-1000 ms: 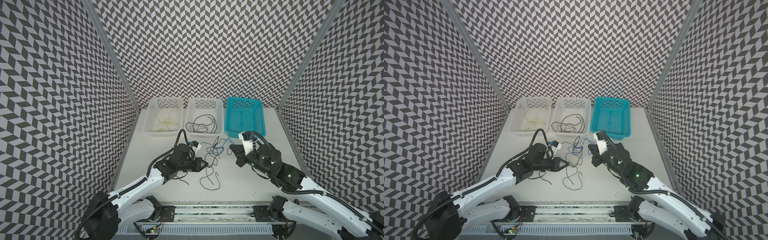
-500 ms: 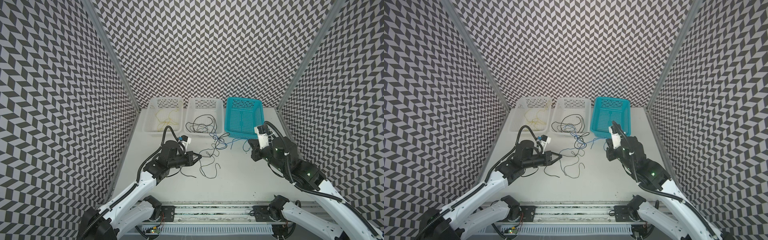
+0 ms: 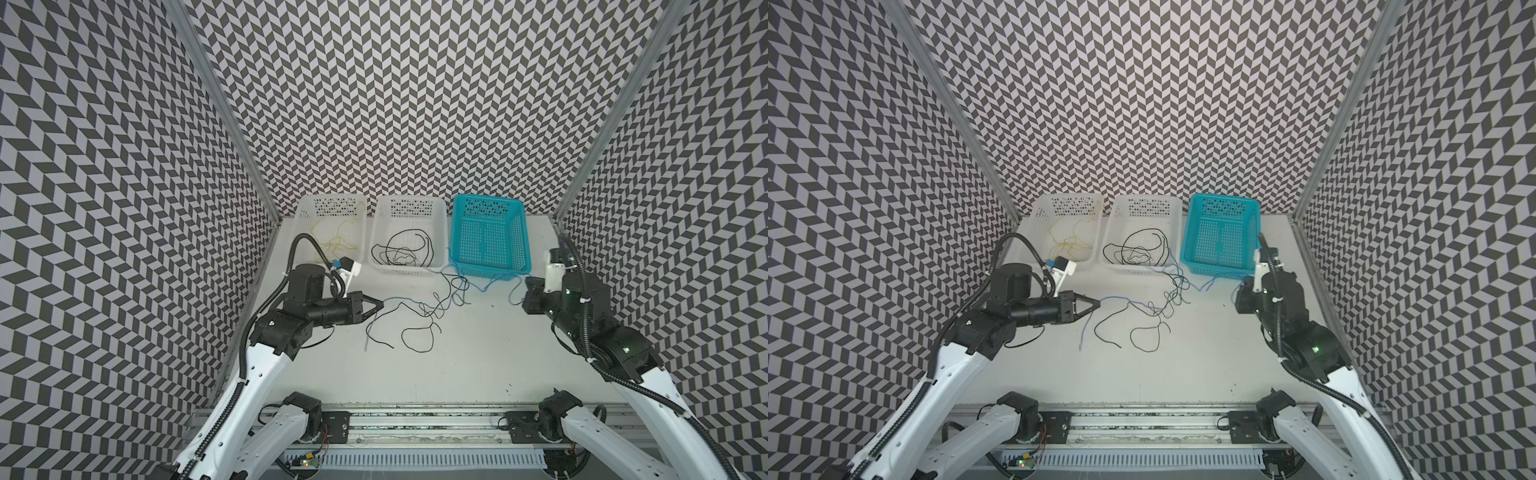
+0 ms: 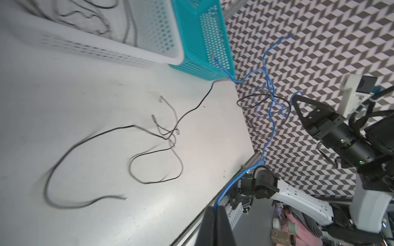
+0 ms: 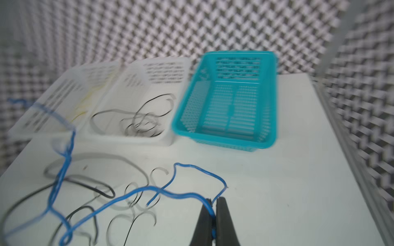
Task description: Untangle the cables
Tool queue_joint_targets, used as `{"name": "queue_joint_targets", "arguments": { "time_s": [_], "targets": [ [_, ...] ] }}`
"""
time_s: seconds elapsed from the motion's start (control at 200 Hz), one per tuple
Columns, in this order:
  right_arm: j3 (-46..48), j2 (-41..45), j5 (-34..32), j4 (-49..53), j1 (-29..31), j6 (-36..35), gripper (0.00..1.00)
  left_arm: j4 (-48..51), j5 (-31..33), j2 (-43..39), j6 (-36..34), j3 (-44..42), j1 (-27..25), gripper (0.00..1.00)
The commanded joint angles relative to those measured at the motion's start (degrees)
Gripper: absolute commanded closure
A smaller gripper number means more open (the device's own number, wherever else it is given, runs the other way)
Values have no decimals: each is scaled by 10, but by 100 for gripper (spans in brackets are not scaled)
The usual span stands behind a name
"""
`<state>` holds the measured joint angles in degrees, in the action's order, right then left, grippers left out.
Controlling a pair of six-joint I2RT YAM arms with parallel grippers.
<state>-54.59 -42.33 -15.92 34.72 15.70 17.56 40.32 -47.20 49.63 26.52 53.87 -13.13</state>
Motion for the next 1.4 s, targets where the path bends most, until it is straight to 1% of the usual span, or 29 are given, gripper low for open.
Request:
{"name": "queue_joint_targets", "arguments": {
  "time_s": [0.0,0.075,0.16,0.28,0.32,0.381,0.481,0.501,0.546,0.581,0.611,0.646,0.726,0.811,0.871,0.906,0.971,1.022,1.047,1.137,1.187,1.247,1.347,1.367,1.397],
  "targets": [
    [19,-3,-25,-21,-47,70,100,155,-17,-13,-53,24,12,100],
    [35,-18,26,-31,-82,96,100,123,-46,-39,-18,17,15,100],
    [56,-24,74,-53,-103,110,100,115,-66,-56,-17,30,20,100],
    [68,-46,64,-60,-119,116,100,108,-130,-67,-22,62,13,100],
    [75,-52,74,-64,-135,121,100,112,-148,-68,-34,73,6,100],
    [82,-58,103,-74,-156,125,100,119,-152,-69,-43,82,-6,100],
    [90,-63,96,-85,-164,126,100,115,-182,-74,-47,83,-25,100],
    [91,-66,99,-86,-167,127,100,113,-203,-77,-47,83,-29,100],
    [94,-75,111,-92,-176,134,100,106,-229,-83,-49,82,-42,100],
    [97,-84,131,-98,-182,139,100,114,-236,-89,-66,89,-58,100],
    [96,-90,156,-105,-186,136,100,126,-226,-93,-80,97,-73,100],
    [96,-97,205,-122,-186,113,100,132,-207,-99,-87,103,-87,100],
    [93,-115,292,-147,-182,112,100,109,-217,-102,-74,88,-94,100],
    [82,-136,343,-148,-179,107,100,60,-226,-101,-45,57,-93,100],
    [74,-144,351,-136,-174,100,100,26,-222,-100,-28,37,-93,100],
    [75,-143,358,-138,-170,95,95,16,-220,-95,-26,31,-93,100],
    [80,-137,379,-145,-163,86,82,-5,-220,-83,-18,20,-93,100],
    [85,-133,396,-150,-157,83,70,-14,-219,-74,-18,16,-93,100],
    [82,-133,405,-146,-151,75,66,-17,-219,-71,-18,16,-93,100],
    [72,-123,401,-124,-114,51,60,-32,-217,-60,-17,16,-93,100],
    [75,-110,403,-132,-88,40,59,-44,-216,-58,-17,15,-93,100],
    [77,-95,386,-130,-61,38,57,-51,-213,-57,1,18,-93,100],
    [83,-76,400,-132,-27,40,56,-39,-189,-53,-2,30,-89,100],
    [86,-72,403,-134,-20,41,56,-38,-173,-52,0,31,-88,100],
    [92,-65,405,-140,-7,41,55,-42,-171,-51,7,30,-85,100]
  ]
}}
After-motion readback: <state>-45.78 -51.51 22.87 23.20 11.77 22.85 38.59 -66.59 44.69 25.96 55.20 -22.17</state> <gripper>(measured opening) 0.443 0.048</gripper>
